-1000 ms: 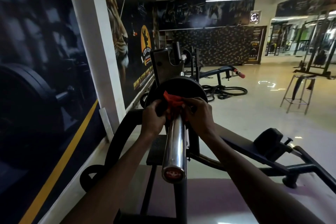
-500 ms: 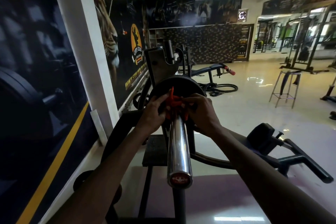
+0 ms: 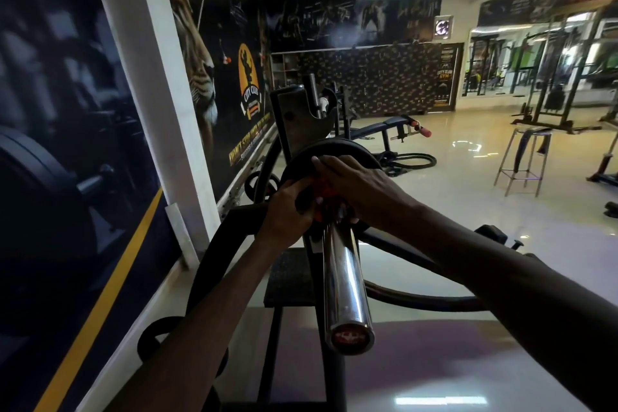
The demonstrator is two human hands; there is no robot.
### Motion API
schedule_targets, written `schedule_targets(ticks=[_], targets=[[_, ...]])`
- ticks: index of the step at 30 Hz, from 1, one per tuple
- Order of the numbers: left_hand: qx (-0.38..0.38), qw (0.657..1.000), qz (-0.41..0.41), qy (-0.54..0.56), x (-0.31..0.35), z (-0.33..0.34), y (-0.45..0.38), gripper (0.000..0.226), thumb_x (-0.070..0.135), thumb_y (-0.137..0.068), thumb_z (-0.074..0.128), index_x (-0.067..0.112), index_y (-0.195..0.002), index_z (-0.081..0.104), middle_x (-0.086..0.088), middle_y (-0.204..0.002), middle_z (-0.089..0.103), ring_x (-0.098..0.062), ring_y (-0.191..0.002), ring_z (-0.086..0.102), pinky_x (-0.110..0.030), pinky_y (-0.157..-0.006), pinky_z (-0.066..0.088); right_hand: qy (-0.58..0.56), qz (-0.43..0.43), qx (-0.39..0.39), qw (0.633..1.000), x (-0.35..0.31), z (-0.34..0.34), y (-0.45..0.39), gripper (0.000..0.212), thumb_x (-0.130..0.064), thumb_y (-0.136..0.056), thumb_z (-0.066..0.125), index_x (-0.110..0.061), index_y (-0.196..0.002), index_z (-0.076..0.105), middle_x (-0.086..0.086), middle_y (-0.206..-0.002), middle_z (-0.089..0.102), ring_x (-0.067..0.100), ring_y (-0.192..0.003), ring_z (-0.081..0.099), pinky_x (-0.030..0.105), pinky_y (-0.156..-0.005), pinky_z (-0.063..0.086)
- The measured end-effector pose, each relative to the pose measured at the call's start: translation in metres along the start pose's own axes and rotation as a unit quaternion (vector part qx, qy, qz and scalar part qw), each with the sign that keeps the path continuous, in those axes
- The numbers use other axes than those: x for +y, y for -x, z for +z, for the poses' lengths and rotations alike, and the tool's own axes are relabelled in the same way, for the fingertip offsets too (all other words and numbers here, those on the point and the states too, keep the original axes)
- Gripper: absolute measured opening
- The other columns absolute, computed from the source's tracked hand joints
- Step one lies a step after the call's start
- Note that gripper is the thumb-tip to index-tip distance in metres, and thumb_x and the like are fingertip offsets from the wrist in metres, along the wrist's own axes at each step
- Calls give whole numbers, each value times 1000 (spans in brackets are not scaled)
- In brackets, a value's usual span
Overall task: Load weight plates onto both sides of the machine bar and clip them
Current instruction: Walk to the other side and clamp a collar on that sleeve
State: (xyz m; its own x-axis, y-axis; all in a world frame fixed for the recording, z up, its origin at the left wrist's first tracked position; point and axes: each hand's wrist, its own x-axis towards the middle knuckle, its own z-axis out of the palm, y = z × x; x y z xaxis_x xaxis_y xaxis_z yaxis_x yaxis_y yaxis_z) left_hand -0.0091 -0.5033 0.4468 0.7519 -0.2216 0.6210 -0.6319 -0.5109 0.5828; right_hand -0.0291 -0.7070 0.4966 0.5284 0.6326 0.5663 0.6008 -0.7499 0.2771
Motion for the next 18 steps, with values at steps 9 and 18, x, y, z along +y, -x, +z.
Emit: schedule_targets(ticks=[9, 18], targets=[[50, 999, -11, -5, -3, 3, 5, 39, 47, -89, 67, 12, -101, 80, -5, -96, 79, -17, -90, 74, -37, -82, 60, 12, 10, 27, 1000, -1, -2, 13, 76, -16, -81, 74, -6, -149, 44, 14, -149, 47, 27, -131, 45, 36, -104, 47], [43, 999, -18, -2, 1, 2, 8, 26, 36, -96, 72, 11, -95, 81, -2, -86, 80, -8, -78, 74, -31, -72, 61, -25, 64, 68, 995, -10, 9, 30, 54, -23, -87, 57, -1, -136, 57, 16, -136, 59, 27, -116, 55, 35, -96, 53]])
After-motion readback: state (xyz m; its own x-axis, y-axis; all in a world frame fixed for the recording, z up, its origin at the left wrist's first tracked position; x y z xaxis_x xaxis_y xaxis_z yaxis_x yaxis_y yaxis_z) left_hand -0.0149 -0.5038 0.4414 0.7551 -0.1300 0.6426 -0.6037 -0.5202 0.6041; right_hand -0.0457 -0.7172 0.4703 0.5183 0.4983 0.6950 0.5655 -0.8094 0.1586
